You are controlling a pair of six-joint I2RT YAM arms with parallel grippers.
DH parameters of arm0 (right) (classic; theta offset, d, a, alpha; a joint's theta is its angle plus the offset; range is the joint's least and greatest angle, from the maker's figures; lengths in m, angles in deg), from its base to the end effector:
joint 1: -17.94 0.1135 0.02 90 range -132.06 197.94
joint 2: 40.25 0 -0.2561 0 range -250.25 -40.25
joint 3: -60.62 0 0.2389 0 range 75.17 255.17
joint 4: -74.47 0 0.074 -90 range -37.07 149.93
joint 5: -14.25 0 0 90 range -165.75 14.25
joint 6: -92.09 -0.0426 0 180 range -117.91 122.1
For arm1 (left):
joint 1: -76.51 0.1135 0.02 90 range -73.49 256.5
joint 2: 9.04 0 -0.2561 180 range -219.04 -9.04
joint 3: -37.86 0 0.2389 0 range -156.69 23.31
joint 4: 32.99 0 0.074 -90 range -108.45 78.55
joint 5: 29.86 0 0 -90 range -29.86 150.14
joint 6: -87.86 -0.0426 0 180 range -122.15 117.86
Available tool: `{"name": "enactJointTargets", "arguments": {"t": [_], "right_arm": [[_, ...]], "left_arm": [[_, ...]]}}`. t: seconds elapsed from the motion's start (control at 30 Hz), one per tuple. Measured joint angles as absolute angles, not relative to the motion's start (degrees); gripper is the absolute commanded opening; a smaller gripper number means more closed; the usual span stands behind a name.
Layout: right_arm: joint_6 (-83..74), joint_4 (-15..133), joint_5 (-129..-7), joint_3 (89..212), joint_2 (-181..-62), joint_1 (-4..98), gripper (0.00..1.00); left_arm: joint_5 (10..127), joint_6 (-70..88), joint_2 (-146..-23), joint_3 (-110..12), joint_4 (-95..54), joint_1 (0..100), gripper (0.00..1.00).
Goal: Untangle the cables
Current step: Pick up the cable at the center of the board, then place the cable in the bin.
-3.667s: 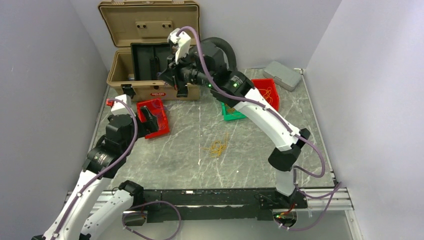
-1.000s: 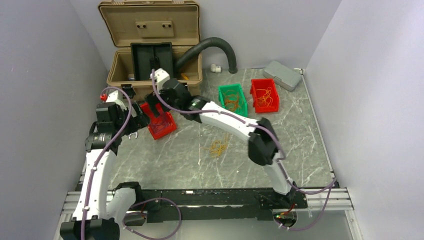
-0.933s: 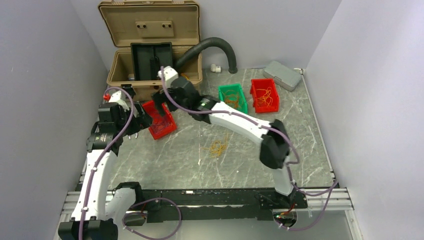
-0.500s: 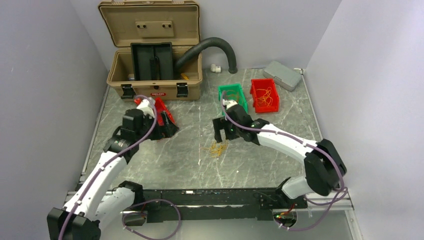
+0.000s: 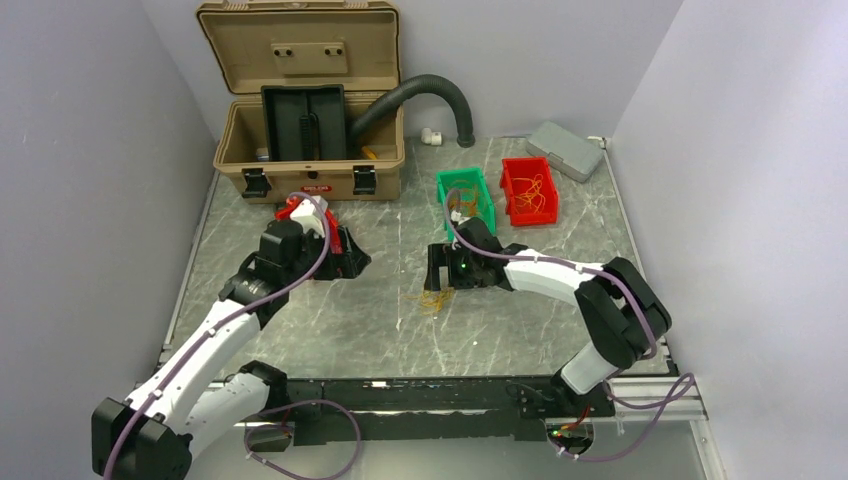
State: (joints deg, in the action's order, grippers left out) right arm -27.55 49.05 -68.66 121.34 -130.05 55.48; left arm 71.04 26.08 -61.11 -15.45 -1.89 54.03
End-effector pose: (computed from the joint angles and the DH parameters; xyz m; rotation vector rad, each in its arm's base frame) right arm 0.2310 0.1842 0.1588 -0.2330 2.6180 0.6010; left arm 0.1835 -0.0846 0.2630 0.0110 2.1670 -0.7229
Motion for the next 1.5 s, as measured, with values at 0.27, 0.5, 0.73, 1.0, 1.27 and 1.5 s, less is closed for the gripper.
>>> {"name": "enactJointTargets", "arguments": {"t": [0.27, 0.5, 0.73, 1.0, 1.27, 1.5], "right_arm": [[-30.33, 48.94, -78.69, 128.33, -136.69, 61.99, 0.95], [-29.87, 39.43, -92.59, 134.26, -141.52, 70.67, 0.87], [-30.77, 35.43, -96.33, 133.32, -140.12, 71.50, 0.00], [-28.47, 33.88, -93.31, 131.13, -134.99, 62.71, 0.00], [-22.92, 34.91, -90.12, 140.35, -127.58, 39.89, 0.00], [-21.46, 38.58, -87.15, 153.77, -134.55, 24.31, 0.00]], "left_arm": [[69.16, 25.95, -60.19, -15.45, -1.47, 54.03, 0.99], [68.85, 25.97, -60.89, -15.45, -1.43, 53.96, 0.99], [68.85, 25.97, -61.20, -15.45, -1.45, 53.92, 1.00], [69.05, 26.00, -61.37, -15.45, -1.56, 53.92, 0.99], [69.59, 26.15, -63.38, -15.19, -3.81, 51.12, 0.99], [67.89, 26.06, -64.26, -14.07, -7.51, 47.60, 1.00]]}}
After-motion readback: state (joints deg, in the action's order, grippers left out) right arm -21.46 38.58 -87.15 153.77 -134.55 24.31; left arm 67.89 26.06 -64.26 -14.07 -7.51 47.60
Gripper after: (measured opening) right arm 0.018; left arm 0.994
